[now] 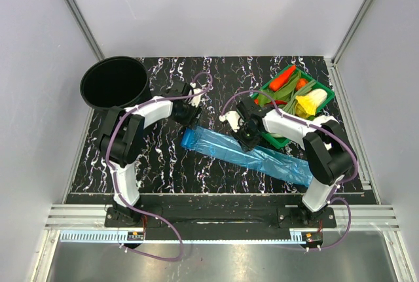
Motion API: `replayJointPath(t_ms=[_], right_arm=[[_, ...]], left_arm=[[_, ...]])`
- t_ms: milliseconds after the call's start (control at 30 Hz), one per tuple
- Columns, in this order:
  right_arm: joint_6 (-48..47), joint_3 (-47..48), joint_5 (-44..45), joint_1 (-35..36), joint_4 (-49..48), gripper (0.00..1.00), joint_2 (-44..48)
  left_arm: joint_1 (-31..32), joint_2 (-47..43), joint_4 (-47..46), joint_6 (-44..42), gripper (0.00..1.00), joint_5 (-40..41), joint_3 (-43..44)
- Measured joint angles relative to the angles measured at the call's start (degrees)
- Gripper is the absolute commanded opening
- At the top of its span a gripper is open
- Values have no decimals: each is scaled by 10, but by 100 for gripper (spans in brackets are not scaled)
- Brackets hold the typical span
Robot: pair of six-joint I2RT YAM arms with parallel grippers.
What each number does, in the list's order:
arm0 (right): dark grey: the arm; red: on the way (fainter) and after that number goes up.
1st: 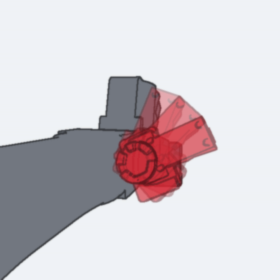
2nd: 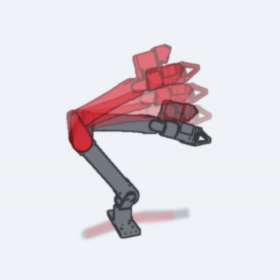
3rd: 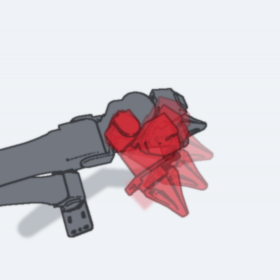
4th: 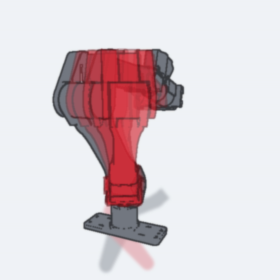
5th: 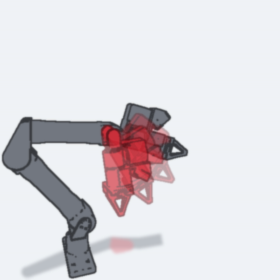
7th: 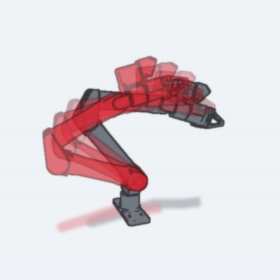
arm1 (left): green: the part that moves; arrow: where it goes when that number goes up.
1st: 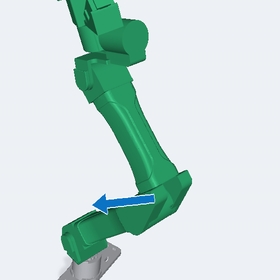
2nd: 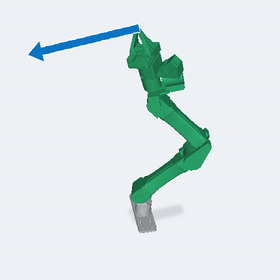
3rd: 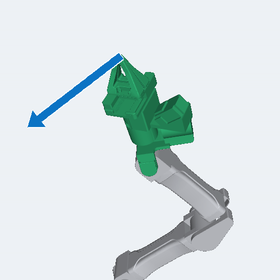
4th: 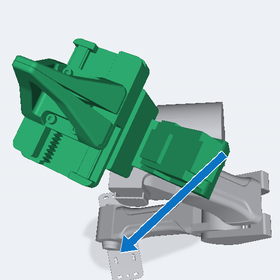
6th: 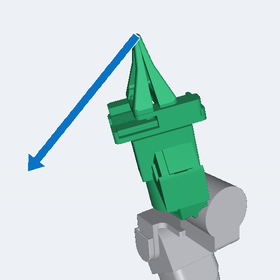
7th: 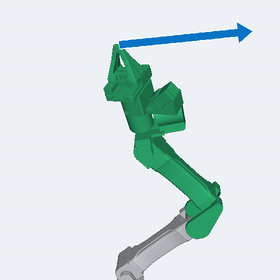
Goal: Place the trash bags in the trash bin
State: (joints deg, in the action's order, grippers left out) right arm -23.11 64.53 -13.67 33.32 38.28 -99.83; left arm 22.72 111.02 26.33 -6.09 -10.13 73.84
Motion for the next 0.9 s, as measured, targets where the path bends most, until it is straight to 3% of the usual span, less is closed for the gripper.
replayJointPath(t_ms=[600, 800, 900], right_arm=[[-2, 0, 0, 0, -2, 21, -7], [-4, 3, 0, 0, -1, 22, -10], [-1, 17, -1, 0, -1, 31, -23]], left_arm=[[19, 0, 0, 0, 50, 27, -1], [19, 0, 2, 2, 33, 13, -1], [19, 0, 3, 5, 18, 0, -2]])
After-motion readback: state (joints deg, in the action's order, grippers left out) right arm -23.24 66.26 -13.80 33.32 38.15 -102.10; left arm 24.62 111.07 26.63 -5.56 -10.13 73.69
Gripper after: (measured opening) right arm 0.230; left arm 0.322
